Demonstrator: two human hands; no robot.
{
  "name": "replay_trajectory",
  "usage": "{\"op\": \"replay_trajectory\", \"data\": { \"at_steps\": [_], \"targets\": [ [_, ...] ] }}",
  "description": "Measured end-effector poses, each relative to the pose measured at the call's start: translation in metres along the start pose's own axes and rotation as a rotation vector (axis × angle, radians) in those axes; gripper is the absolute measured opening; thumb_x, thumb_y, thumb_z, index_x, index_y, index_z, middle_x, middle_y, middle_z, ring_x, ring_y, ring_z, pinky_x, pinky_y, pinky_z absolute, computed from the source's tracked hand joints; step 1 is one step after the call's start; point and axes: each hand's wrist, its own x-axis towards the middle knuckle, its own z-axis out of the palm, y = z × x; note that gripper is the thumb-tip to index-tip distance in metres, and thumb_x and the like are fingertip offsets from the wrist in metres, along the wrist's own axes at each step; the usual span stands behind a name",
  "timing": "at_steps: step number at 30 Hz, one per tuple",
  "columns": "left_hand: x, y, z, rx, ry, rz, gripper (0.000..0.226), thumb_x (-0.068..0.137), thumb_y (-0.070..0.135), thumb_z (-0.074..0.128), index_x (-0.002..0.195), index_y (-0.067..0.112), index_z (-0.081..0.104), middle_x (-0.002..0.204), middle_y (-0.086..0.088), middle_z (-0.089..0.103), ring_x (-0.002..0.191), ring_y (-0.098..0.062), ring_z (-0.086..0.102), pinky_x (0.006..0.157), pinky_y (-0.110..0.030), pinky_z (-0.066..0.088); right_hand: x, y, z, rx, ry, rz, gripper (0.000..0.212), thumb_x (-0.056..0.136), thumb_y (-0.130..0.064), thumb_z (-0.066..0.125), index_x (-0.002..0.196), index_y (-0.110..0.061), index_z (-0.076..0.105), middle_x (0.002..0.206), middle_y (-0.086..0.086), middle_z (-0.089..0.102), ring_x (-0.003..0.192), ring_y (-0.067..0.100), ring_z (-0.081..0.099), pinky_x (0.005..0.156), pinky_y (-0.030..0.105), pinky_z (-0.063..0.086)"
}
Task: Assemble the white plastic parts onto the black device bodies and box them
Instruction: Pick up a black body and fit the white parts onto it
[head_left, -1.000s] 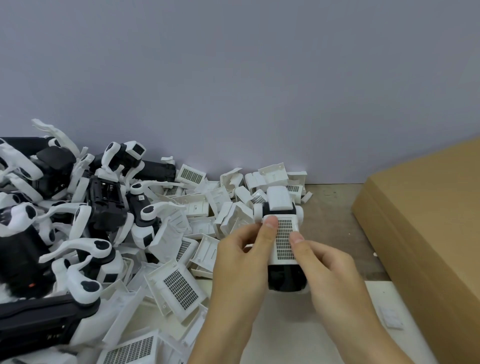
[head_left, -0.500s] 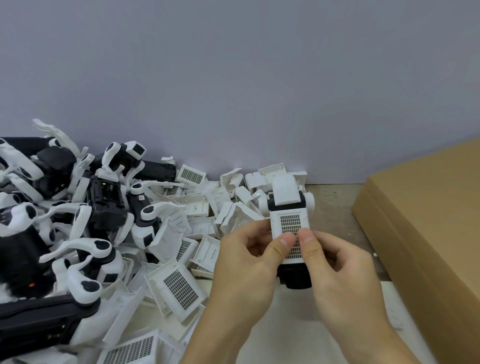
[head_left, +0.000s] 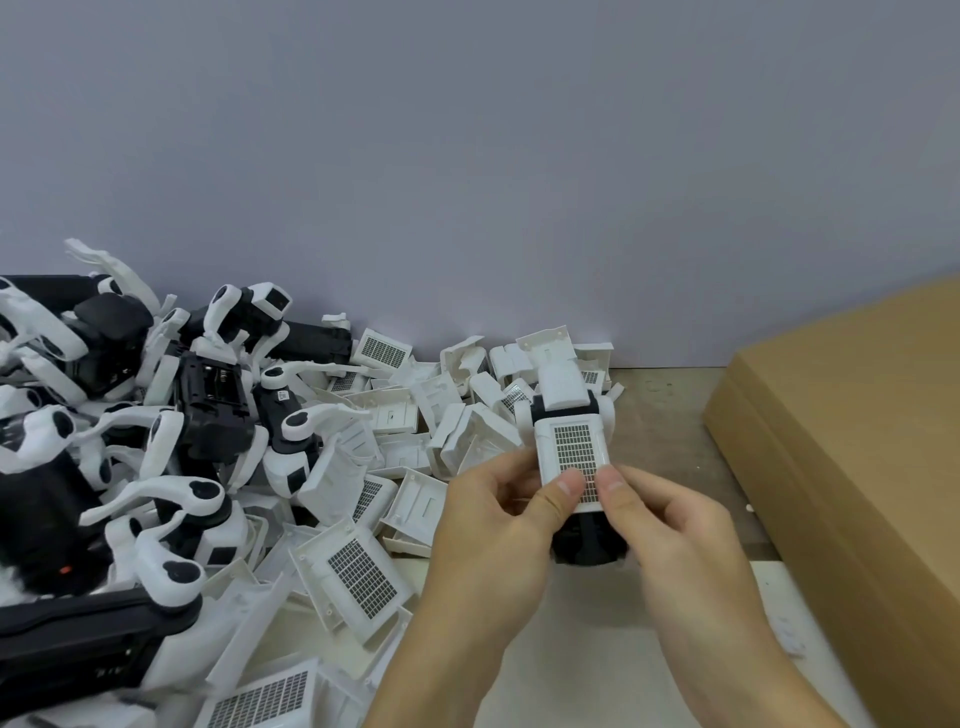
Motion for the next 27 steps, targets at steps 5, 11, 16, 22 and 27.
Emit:
{"op": "replay_trajectory", "data": {
  "at_steps": [5,11,16,22,27],
  "targets": [
    [0.0,0.003,0.0,0.004,0.025,0.017,0.016,0.093,0.013,0.068,0.102,0.024,0.077,0.089,0.003,0.078,0.087,-0.012,0.074,0.075,-0.021,0.056,0.0,-0.001,0.0,-0.096,0.021,-0.076,0.025,0.098,-0.018,0.056,0.093,-0.028,0.079,0.085,-0.013,0.078,0.08,-0.001,0.072,0.064,0.006,0.047],
    [0.0,0.006,0.004,-0.148,0.055,-0.013,0.035,0.069,0.036,0.088,0.096,0.017,0.081,0.093,-0.008,0.079,0.091,-0.027,0.075,0.09,-0.044,0.058,-0.001,-0.004,0.004,-0.055,0.12,-0.096,0.036,0.079,-0.055,0.056,0.09,-0.029,0.079,0.08,-0.016,0.076,0.075,-0.007,0.069,0.062,0.007,0.047],
    [0.0,0.005,0.005,-0.195,0.102,-0.004,0.036,0.07,0.04,0.084,0.096,0.015,0.08,0.097,-0.012,0.078,0.09,-0.031,0.076,0.087,-0.055,0.059,-0.006,-0.002,0.007,-0.193,0.126,-0.237,0.038,0.082,-0.065,0.064,0.106,-0.036,0.066,0.099,-0.02,0.073,0.093,-0.001,0.068,0.072,0.012,0.051],
    [0.004,0.008,0.004,-0.327,0.183,-0.078,0.046,0.075,0.054,0.071,0.086,0.011,0.082,0.093,-0.015,0.078,0.087,-0.034,0.075,0.078,-0.046,0.062,-0.007,-0.001,0.008,-0.356,0.115,-0.3,0.059,0.069,-0.055,0.082,0.121,-0.042,0.058,0.109,-0.028,0.066,0.105,-0.011,0.06,0.076,0.002,0.045],
    [0.002,0.009,-0.001,-0.066,0.454,0.14,0.025,0.09,0.034,0.069,0.07,0.021,0.075,0.059,0.008,0.06,0.055,-0.009,0.053,0.054,-0.022,0.045,0.0,-0.014,-0.001,-0.013,0.203,0.025,0.027,0.088,-0.052,0.068,0.089,-0.026,0.074,0.068,-0.017,0.066,0.06,0.014,0.067,0.067,0.04,0.057]
  ]
}}
